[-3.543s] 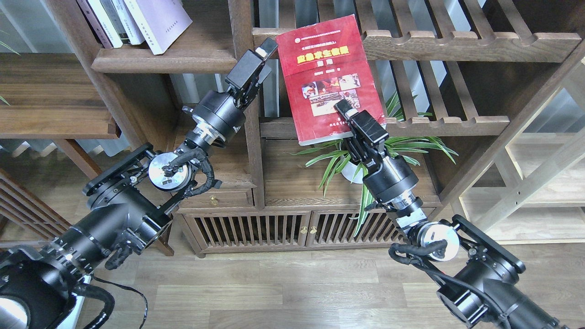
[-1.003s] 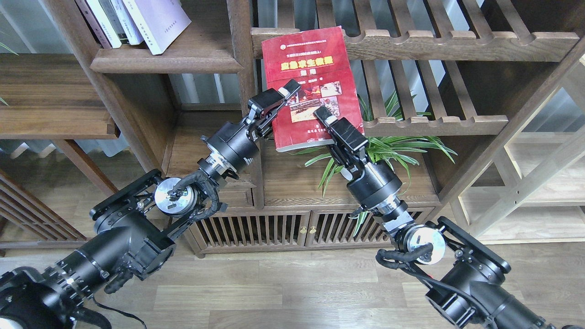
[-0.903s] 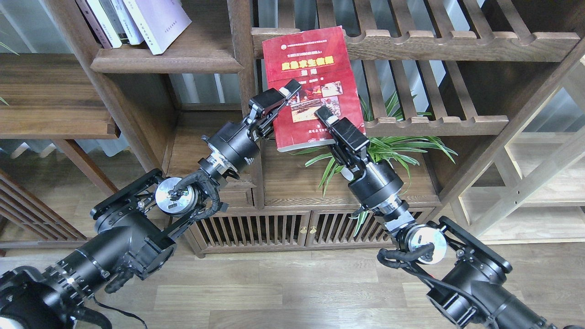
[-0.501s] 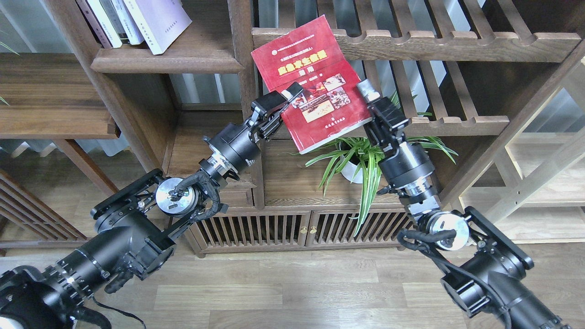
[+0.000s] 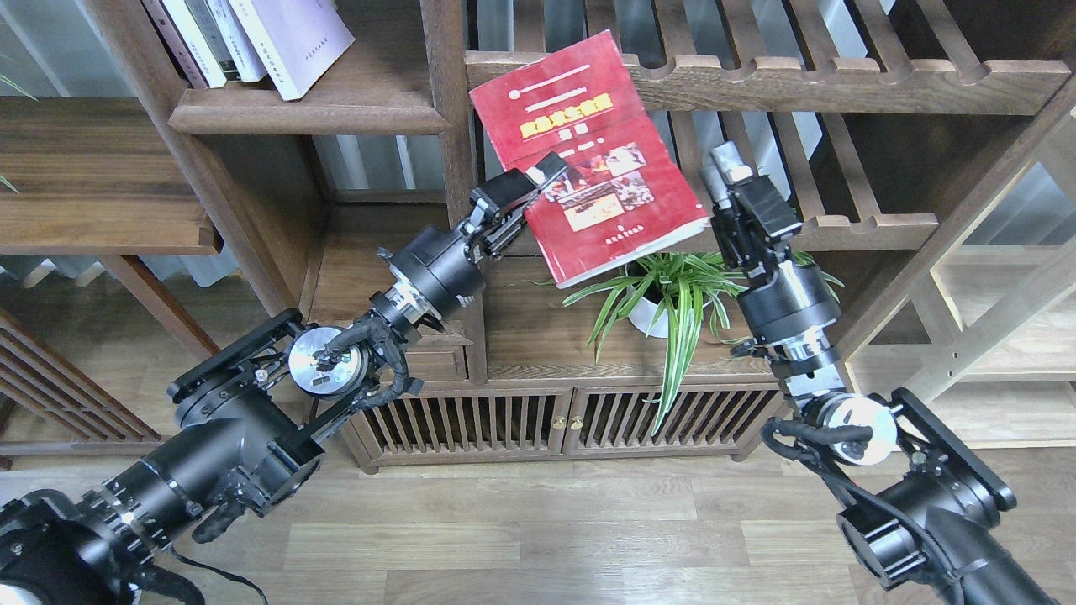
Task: Organize books on shelf
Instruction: 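Release the red book from the right gripper, holding it with the left, then lift the red book with the left gripper up onto the top shelf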
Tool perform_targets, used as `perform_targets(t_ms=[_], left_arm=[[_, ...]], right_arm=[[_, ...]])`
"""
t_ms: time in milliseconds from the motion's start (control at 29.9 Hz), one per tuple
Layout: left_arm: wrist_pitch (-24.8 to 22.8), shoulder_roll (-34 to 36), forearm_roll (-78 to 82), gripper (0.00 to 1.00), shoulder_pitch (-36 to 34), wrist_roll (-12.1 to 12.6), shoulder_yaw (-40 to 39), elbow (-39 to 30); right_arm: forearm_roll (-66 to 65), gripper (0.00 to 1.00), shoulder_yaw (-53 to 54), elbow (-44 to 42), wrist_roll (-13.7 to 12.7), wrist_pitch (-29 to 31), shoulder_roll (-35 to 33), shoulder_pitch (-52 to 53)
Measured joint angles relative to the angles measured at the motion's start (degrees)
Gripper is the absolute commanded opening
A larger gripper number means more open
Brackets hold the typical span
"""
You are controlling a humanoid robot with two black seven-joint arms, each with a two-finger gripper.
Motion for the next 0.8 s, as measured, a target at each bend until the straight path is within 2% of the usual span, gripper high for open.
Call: perform_targets(t_ms=[368,568,702,802], left_arm=[[-0.03,1.68,3.12,0.0,2.58,-0.15,0.5,-11.05],[-0.03,9.14,4.88,0.0,3.95,-0.62,-0.72,-19.48],[-0.03,14.88,6.46,0.0,4.64,-0.67,-1.16,-26.36],[-0.03,18.9,8.35,0.0,5.02,-0.71,-2.88,-30.65]], right_arm=[[1.66,0.51,3.44,-2.73,0.11,0.0,-0.05,-0.26],[1.66,0.52,4.75,-6.01,0.12,0.0,-0.23,0.0],[1.66,0.59,6.7,-7.05,0.11,0.0,-0.34,0.59],[1.67,0.6,8.22,-7.19,0.09,0.0,-0.37,1.61]])
